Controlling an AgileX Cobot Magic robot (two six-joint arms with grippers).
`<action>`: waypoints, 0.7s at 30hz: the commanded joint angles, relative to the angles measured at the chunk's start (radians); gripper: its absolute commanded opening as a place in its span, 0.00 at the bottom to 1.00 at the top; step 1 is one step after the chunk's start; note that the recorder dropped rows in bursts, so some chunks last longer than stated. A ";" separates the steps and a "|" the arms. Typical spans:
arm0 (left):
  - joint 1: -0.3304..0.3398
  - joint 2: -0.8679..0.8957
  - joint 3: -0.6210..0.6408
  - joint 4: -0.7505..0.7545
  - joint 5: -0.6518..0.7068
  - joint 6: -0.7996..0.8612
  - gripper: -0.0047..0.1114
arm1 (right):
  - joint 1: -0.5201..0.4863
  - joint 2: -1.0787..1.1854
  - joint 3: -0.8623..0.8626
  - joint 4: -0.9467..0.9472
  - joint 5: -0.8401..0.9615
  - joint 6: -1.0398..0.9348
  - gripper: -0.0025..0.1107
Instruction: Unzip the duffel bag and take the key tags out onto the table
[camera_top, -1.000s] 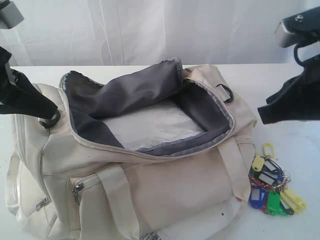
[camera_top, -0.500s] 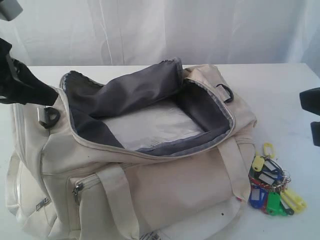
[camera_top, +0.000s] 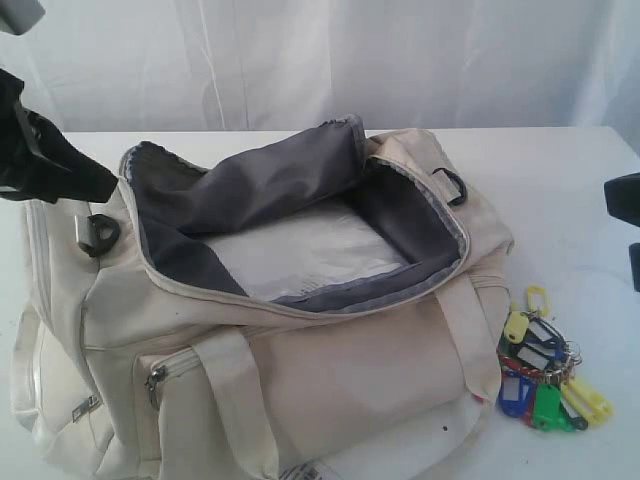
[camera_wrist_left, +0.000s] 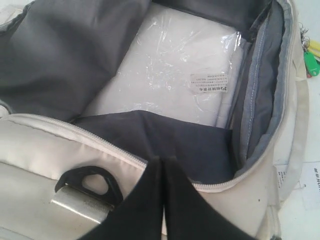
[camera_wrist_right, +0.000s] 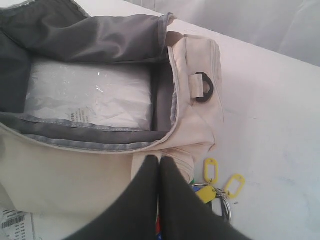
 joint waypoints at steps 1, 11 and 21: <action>-0.001 -0.033 -0.003 -0.018 0.008 0.002 0.04 | -0.001 -0.006 0.000 0.002 -0.002 0.003 0.02; 0.001 -0.382 -0.003 -0.016 0.008 0.002 0.04 | -0.001 -0.006 0.000 0.002 -0.002 0.003 0.02; 0.120 -0.775 -0.003 -0.016 0.010 0.002 0.04 | -0.001 -0.006 0.000 0.002 0.000 0.003 0.02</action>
